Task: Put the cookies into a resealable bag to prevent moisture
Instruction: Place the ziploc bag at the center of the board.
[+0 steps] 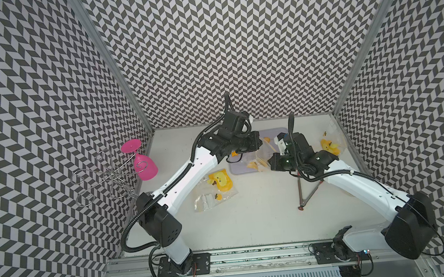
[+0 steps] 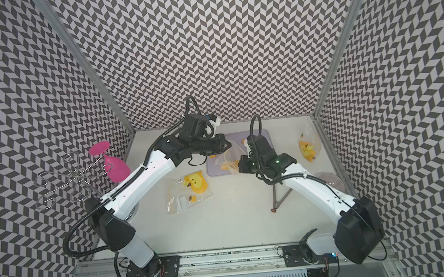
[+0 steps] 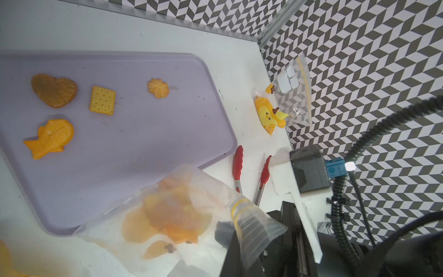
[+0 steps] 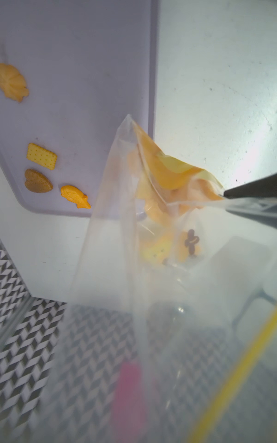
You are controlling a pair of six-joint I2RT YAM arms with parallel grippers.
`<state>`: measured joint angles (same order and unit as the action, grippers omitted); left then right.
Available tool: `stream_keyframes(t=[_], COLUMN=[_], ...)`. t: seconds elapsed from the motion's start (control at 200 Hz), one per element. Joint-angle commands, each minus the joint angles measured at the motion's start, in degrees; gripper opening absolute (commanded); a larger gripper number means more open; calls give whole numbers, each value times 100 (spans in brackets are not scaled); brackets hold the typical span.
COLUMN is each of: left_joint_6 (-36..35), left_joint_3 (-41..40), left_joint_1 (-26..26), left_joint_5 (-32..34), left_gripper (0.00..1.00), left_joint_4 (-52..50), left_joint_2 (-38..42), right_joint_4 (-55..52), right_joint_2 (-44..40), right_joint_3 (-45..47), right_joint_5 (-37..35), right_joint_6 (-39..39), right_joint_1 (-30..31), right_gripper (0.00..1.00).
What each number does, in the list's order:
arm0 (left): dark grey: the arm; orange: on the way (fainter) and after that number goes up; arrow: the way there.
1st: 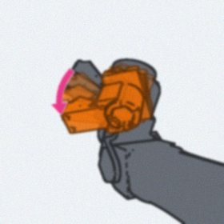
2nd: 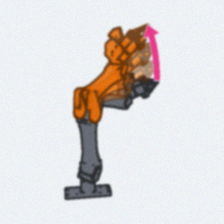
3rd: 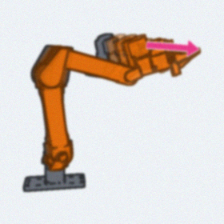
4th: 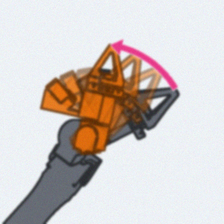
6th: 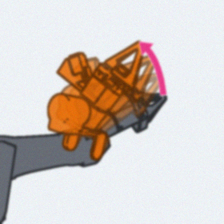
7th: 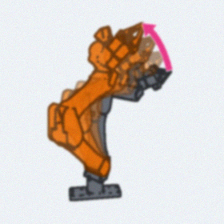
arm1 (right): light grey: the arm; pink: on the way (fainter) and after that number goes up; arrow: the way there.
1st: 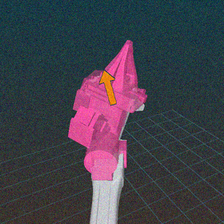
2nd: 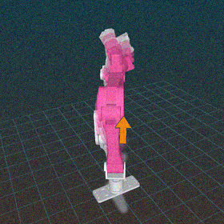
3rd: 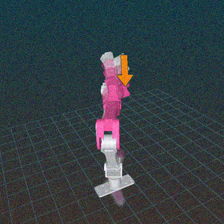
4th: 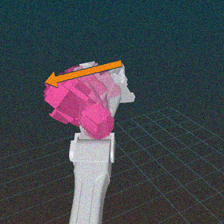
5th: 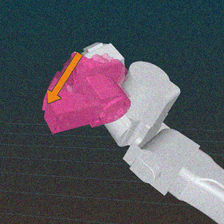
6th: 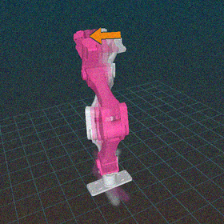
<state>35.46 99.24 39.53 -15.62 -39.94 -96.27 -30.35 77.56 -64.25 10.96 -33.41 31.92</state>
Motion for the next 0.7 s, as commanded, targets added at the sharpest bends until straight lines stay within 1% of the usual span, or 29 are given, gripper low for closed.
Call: stream_keyframes(t=[0.0, 0.135, 0.2, 0.375, 0.441, 0.531, 0.546, 0.561, 0.596, 0.606, 0.661, 0.696], left_joint_6=[-39, -107, -138, -8, 35, 57, 53, 45, 32, 27, -28, -73], left_joint_3=[-136, -408, -616, -1617, -1992, -2251, -2266, -2275, -2278, -2278, -2265, -2252], left_joint_1=[13, 20, 15, 15, 20, 17, 12, 18, 11, 11, 3, -15], left_joint_5=[167, 4, -178, -672, -680, -707, -704, -705, -672, -660, -607, -604], left_gripper=[0, 0, 0, 0, 0, 0, 0, 0, 0, 0, 0, 0], left_joint_4=[175, 237, 325, 782, 897, 990, 999, 997, 1009, 1011, 1009, 1007], left_joint_2=[183, 278, 381, 839, 916, 867, 860, 847, 818, 809, 756, 718], right_joint_4=[-259, -976, -1358, -2496, -2560, -2201, -2109, -1996, -1785, -1741, -1422, -1242], right_joint_2=[-77, 48, 124, 504, 642, 736, 735, 726, 695, 689, 586, 513], right_joint_3=[-387, -879, -1108, -1600, -1508, -1236, -1207, -1174, -1123, -1124, -1088, -1033], right_joint_5=[-203, -256, -267, -222, -156, -19, 3, 21, 89, 125, 217, 195], right_joint_6=[170, 493, 666, 1147, 1247, 1222, 1203, 1175, 1153, 1153, 1119, 1112], right_joint_1=[-1, -2, 1, 10, 38, 43, 42, 36, 33, 36, 34, 34], right_gripper=[0, 0, 0, 0, 0, 0, 3, 9, 30, 34, 50, 57])
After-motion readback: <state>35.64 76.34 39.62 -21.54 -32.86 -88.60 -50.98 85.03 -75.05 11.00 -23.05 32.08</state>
